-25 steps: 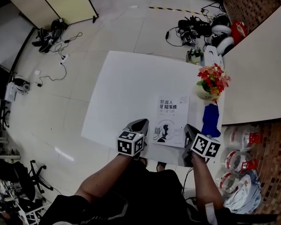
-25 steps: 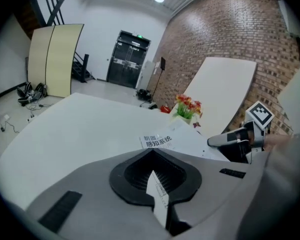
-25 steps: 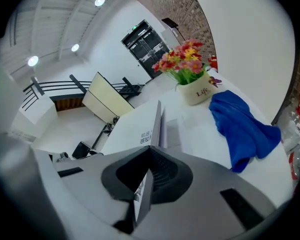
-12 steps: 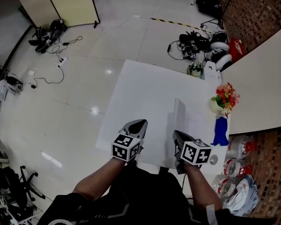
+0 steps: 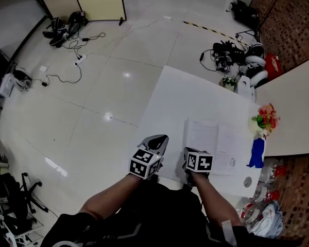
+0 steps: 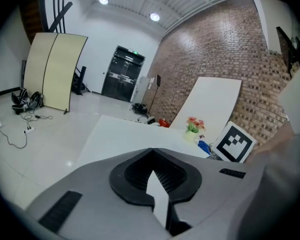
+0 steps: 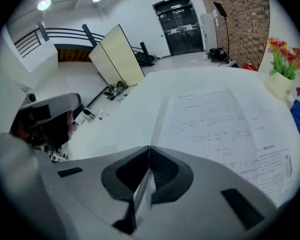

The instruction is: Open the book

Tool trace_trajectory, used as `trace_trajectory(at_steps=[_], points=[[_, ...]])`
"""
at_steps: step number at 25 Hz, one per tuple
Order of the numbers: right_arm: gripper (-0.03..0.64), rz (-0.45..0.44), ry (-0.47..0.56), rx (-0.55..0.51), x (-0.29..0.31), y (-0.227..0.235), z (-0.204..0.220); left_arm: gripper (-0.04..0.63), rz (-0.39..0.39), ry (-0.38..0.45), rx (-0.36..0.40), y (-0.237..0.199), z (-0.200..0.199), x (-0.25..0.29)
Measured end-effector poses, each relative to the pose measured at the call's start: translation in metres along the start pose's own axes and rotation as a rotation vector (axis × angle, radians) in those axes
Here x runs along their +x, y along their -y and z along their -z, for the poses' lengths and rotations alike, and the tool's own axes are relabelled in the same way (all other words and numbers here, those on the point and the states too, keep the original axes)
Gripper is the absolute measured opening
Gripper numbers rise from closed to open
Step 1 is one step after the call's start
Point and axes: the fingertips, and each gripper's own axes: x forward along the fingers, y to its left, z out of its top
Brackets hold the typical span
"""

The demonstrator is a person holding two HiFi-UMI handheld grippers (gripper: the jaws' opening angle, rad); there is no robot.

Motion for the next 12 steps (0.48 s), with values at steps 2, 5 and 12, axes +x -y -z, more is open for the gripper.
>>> trace_trajectory(at_steps=[2,5,12], points=[[0.002,0.011,-0.029,-0.010,0.012,-0.003,0.008,-0.005,0.006,-0.011,-0.002,-0.002,0.004,-0.002],[0.003,0.015,-0.045,-0.031,0.023,-0.008,0.016,-0.006,0.013,-0.014,-0.001,-0.002,0.005,-0.003],[0.003,-0.037,0.003,-0.027,0.015,-0.012,0.012,-0.005,0.020,-0.008,0.002,0.005,0.000,0.000]])
